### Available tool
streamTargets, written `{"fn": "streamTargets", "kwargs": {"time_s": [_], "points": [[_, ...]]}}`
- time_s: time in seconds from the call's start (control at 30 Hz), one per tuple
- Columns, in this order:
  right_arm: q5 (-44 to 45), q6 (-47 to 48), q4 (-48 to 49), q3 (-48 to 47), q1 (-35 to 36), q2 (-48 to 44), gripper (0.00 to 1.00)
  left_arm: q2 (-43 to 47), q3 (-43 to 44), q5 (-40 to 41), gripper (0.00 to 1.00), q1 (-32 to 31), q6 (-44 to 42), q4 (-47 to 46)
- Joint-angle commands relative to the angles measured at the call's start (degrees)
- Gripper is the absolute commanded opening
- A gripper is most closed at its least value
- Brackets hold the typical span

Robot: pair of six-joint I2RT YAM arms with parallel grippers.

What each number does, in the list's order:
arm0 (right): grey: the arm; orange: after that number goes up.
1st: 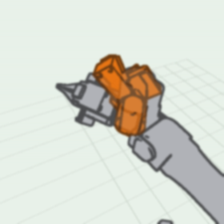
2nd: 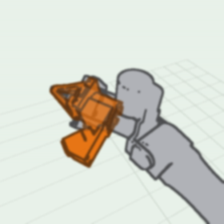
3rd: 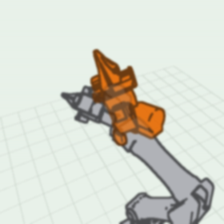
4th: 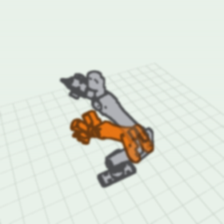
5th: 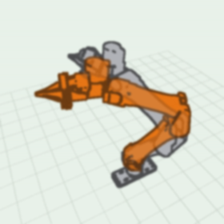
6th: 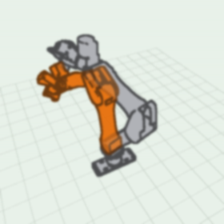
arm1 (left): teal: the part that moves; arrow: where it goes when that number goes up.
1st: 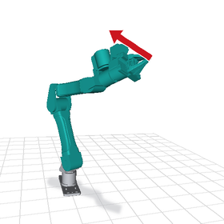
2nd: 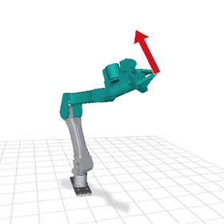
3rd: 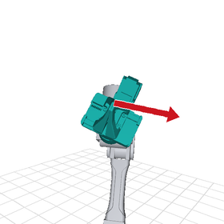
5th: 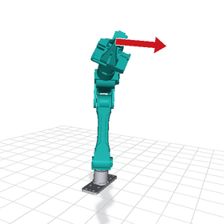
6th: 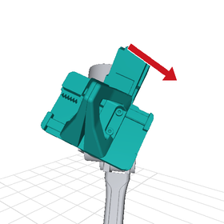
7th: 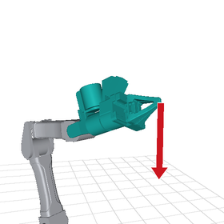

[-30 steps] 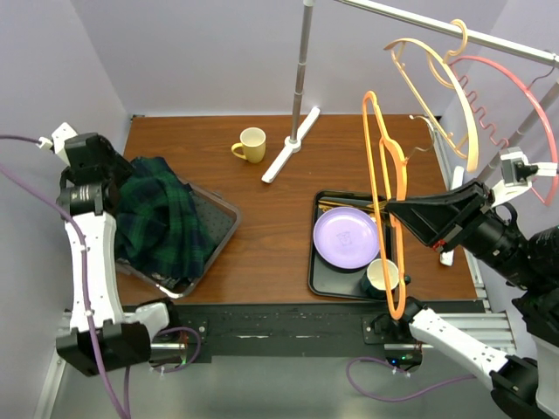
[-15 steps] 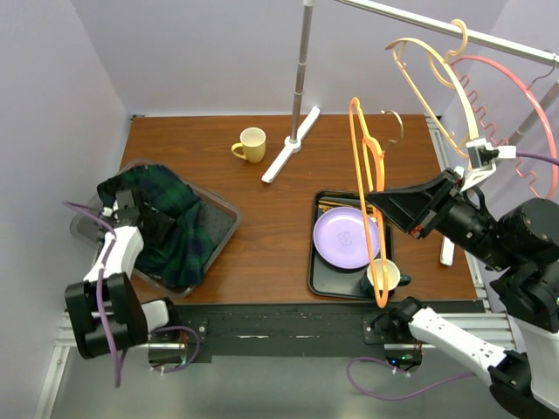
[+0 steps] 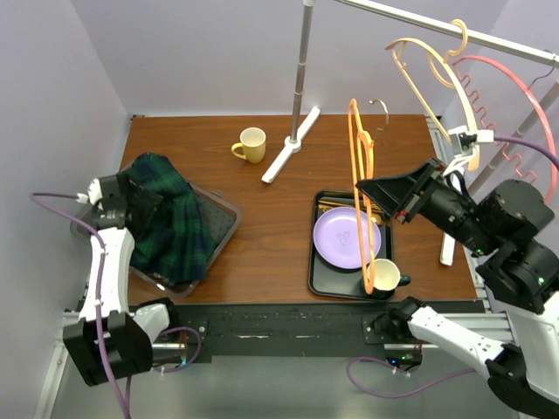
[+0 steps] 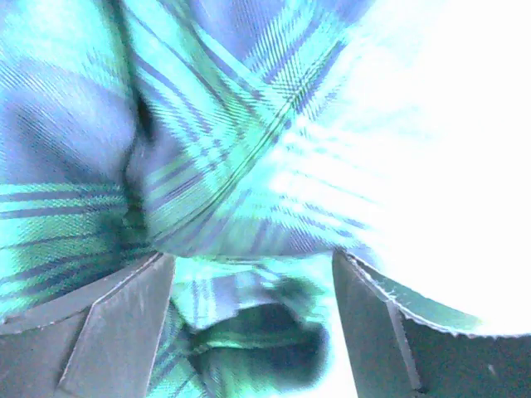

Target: Remove the skirt from the hanger

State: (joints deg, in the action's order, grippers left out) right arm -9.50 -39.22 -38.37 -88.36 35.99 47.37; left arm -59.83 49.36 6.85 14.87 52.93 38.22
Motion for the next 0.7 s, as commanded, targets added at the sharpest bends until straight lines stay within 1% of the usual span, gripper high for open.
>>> {"fn": "streamTargets", "kwargs": {"time_s": [0.0, 0.07, 0.13, 0.17, 0.23, 0.27, 0.37, 0.43, 0.57, 0.63, 0.67], "points": [[2.55, -0.86, 4.79, 0.03, -0.04, 4.56, 0.0, 5.15, 9.33, 8.26, 0.84, 0.24, -2.03, 6.87], [4.65, -0.42, 5.67, -0.06, -0.04, 5.88, 0.0, 6.13, 10.83, 9.75, 0.85, 0.24, -2.13, 7.66], [6.5, 0.54, 6.37, -1.11, 0.05, 8.6, 0.0, 7.1, 11.89, 9.59, 0.85, 0.16, -3.09, 6.88], [8.6, 0.99, 6.64, -1.55, -0.04, 9.92, 0.0, 7.19, 11.98, 8.54, 0.85, -0.02, -3.7, 4.7], [9.41, 2.04, 8.39, -2.87, 0.05, 13.59, 0.0, 6.84, 11.63, 6.08, 0.84, -0.28, -5.72, 1.44], [11.32, 2.39, 8.92, -3.66, -0.04, 14.93, 0.0, 6.57, 11.37, 2.07, 0.84, -0.37, -6.86, -3.02], [13.97, 3.97, 8.76, -8.75, -0.04, 21.34, 0.0, 3.86, 10.58, -3.58, 0.82, -0.72, -11.51, -10.68], [16.43, 5.29, 8.05, -13.32, -0.04, 24.5, 0.0, 0.17, 10.93, -4.39, 0.82, -0.72, -12.32, -13.07], [20.13, 6.35, 6.91, -20.79, -0.13, 32.58, 0.0, -6.69, 9.53, -4.3, 0.82, -0.72, -12.41, -14.66], [20.66, 7.05, 6.91, -25.01, -0.22, 34.97, 0.0, -10.82, 8.65, -4.04, 0.8, -0.72, -11.89, -13.09], [20.83, 7.05, 6.99, -26.33, -0.56, 36.89, 0.0, -12.05, 7.43, -1.95, 0.8, -0.64, -11.45, -12.47]]}}
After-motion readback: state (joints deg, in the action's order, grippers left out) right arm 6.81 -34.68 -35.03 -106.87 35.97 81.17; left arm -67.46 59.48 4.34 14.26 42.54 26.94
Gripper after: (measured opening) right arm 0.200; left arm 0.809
